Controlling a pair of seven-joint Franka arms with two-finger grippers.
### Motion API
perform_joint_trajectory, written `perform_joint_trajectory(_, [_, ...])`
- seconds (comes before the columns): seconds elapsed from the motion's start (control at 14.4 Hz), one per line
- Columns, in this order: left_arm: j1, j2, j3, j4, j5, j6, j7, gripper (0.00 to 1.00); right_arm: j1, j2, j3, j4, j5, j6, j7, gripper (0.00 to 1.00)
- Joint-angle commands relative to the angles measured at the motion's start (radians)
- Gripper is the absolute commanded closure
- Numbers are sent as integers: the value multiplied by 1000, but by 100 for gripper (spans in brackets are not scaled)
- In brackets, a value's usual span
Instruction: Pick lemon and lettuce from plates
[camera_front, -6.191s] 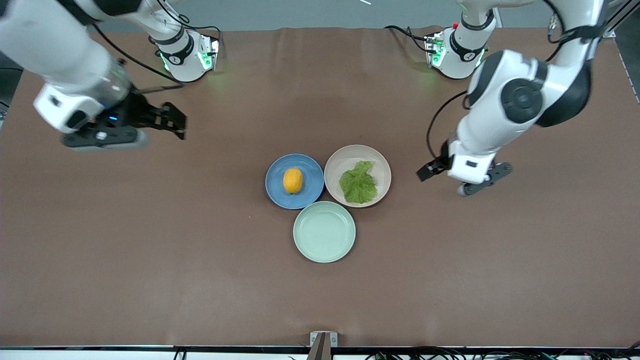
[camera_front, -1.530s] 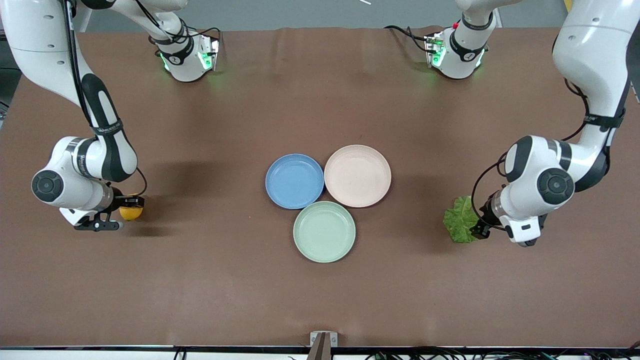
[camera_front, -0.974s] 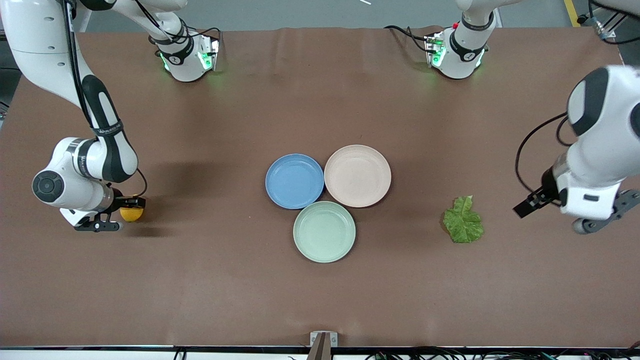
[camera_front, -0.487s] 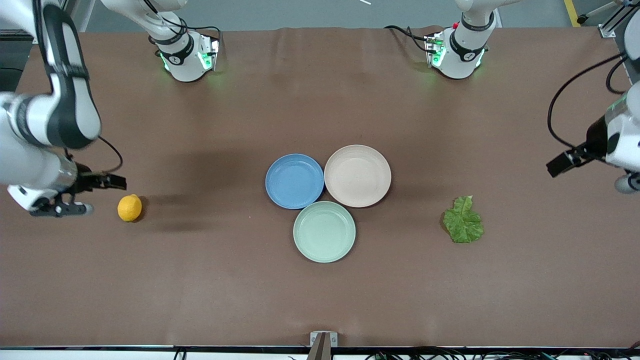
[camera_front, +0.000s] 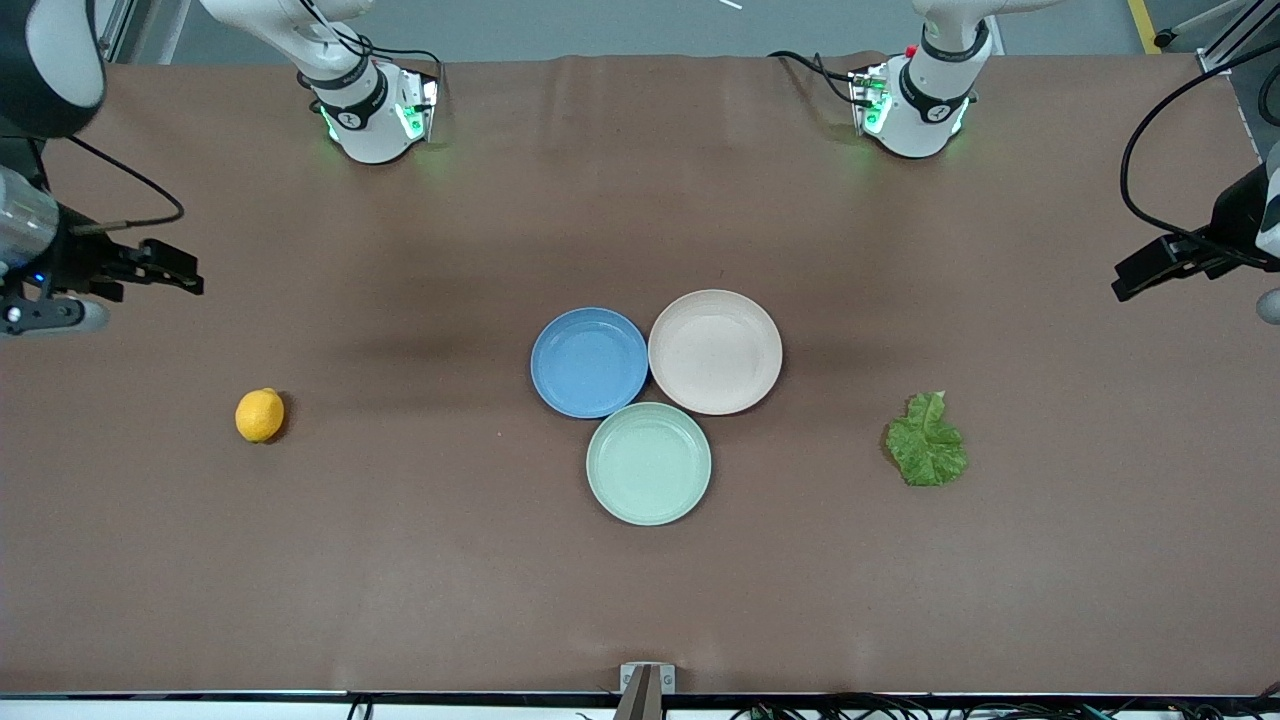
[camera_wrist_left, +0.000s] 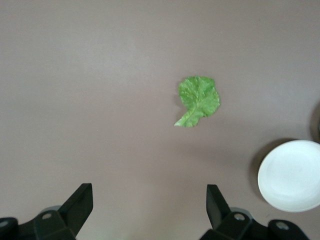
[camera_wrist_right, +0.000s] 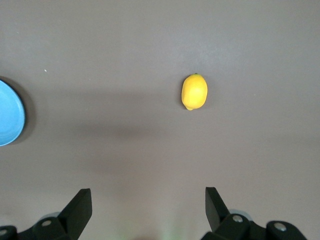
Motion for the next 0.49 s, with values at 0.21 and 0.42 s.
perform_joint_trajectory(0.21, [-26, -116, 8, -134, -25, 57, 46, 0, 1, 26, -1, 166, -4, -45, 12, 0])
perform_joint_trajectory(0.42, [-22, -121, -44, -137, -27, 62, 45, 0, -5, 26, -4, 198, -3, -75, 12, 0])
